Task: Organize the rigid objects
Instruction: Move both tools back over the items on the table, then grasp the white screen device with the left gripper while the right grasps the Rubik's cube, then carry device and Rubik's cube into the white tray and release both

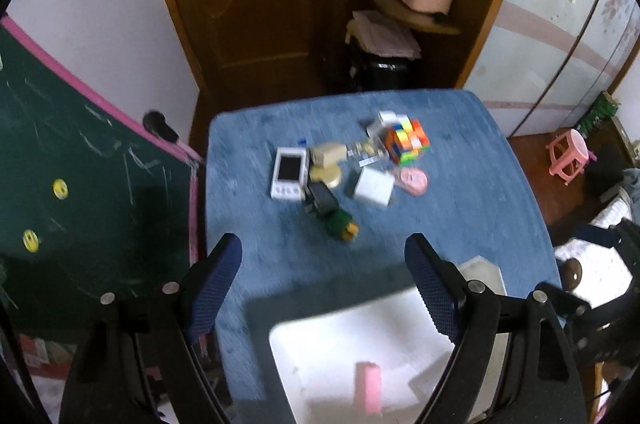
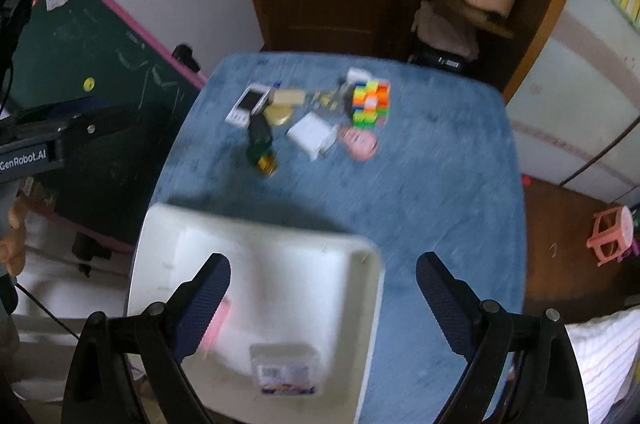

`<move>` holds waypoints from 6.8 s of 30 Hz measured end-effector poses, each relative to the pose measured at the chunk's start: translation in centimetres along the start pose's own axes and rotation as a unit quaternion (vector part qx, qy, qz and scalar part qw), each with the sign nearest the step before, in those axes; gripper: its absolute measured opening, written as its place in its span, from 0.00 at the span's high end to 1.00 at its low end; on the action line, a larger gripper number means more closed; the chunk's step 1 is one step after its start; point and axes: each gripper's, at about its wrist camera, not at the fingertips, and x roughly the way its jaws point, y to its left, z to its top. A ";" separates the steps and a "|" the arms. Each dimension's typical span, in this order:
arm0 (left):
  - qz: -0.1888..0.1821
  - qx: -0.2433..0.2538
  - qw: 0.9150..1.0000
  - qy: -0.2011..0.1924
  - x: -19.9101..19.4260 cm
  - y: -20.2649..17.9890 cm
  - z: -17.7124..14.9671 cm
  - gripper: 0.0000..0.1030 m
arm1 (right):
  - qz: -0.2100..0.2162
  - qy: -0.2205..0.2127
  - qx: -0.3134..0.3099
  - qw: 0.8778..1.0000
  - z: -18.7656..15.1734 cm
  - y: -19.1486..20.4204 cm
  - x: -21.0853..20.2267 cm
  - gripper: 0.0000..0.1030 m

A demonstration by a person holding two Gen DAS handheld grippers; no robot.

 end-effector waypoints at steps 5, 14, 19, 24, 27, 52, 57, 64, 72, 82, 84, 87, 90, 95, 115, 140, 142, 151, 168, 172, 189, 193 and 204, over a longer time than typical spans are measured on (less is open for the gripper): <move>0.000 -0.011 1.000 -0.013 -0.3 0.4 3.1 0.17 | -0.002 -0.025 0.011 1.000 4.1 -2.2 -1.6 0.08; 0.017 -0.012 1.000 -0.020 2.1 0.6 8.0 0.17 | -0.010 -0.057 0.043 0.997 12.8 -5.6 -2.0 0.08; 0.016 -0.022 1.000 0.002 5.8 1.1 9.9 0.17 | -0.008 -0.052 0.065 0.997 17.4 -7.6 0.4 0.08; 0.037 -0.029 0.998 0.044 12.2 2.5 11.0 0.17 | -0.012 -0.023 0.069 0.997 20.8 -8.6 5.7 0.08; 0.034 -0.049 0.994 0.091 16.8 3.8 10.5 0.17 | -0.015 0.007 0.067 0.998 21.4 -8.7 9.8 0.08; 0.058 -0.065 0.972 0.216 31.2 6.0 6.8 0.17 | 0.015 0.159 0.095 0.983 20.0 -9.1 26.9 0.08; 0.064 -0.057 0.972 0.218 31.8 5.6 6.8 0.16 | 0.018 0.164 0.099 0.981 19.9 -9.3 27.4 0.08; 0.039 -0.081 0.973 0.215 32.1 6.9 6.6 0.15 | 0.011 0.168 0.096 0.981 20.2 -9.4 28.3 0.08; 0.045 -0.083 0.975 0.202 31.7 7.7 6.5 0.15 | 0.000 0.191 0.091 0.977 20.1 -8.7 30.1 0.21; 0.063 -0.117 0.970 0.203 31.9 8.3 5.5 0.17 | -0.011 0.208 0.082 0.975 20.0 -7.5 31.7 0.44; 0.057 -0.137 0.966 0.210 32.3 8.4 5.2 0.23 | -0.015 0.207 0.081 0.975 20.0 -7.2 31.8 0.44; 0.063 -0.157 0.963 0.207 32.3 8.3 4.9 0.25 | -0.018 0.208 0.080 0.975 20.0 -6.8 32.0 0.44; 0.060 -0.156 0.965 0.202 31.9 7.7 5.1 0.39 | -0.022 0.208 0.078 0.975 19.5 -6.5 31.9 0.44; 0.092 -0.158 0.963 0.199 31.0 7.4 5.1 0.39 | -0.027 0.200 0.086 0.976 18.9 -6.5 31.2 0.45; 0.050 -0.133 0.988 0.068 12.6 5.6 6.7 0.39 | -0.008 0.062 0.105 0.992 17.2 -7.4 13.6 0.45; -0.029 0.009 0.997 -0.076 -7.4 -1.2 -3.5 0.39 | 0.037 -0.117 0.055 0.991 2.8 -0.4 -11.2 0.45; -0.039 0.014 0.996 -0.076 -7.4 -1.7 -4.4 0.39 | 0.031 -0.120 0.049 0.991 1.7 0.1 -11.3 0.45; -0.061 0.033 0.997 -0.029 -1.8 -4.2 -8.9 0.39 | 0.001 -0.078 0.045 0.996 -4.8 2.0 -6.0 0.45; -0.077 0.079 0.990 0.087 9.4 -7.6 -15.7 0.39 | -0.007 0.074 0.065 0.995 -12.8 2.6 8.8 0.45; -0.065 0.093 0.988 0.109 11.8 -8.1 -16.4 0.39 | -0.011 0.086 0.059 0.994 -13.2 2.5 10.4 0.45; -0.038 0.096 0.982 0.158 17.0 -8.3 -16.9 0.41 | -0.027 0.114 0.015 0.993 -12.8 3.6 14.5 0.45; -0.034 0.090 0.982 0.160 17.2 -8.3 -17.0 0.41 | -0.026 0.123 0.016 0.992 -12.8 3.6 15.1 0.45; -0.040 0.084 0.985 0.146 14.9 -8.2 -16.6 0.21 | -0.018 0.109 -0.010 0.994 -12.8 4.7 14.2 0.30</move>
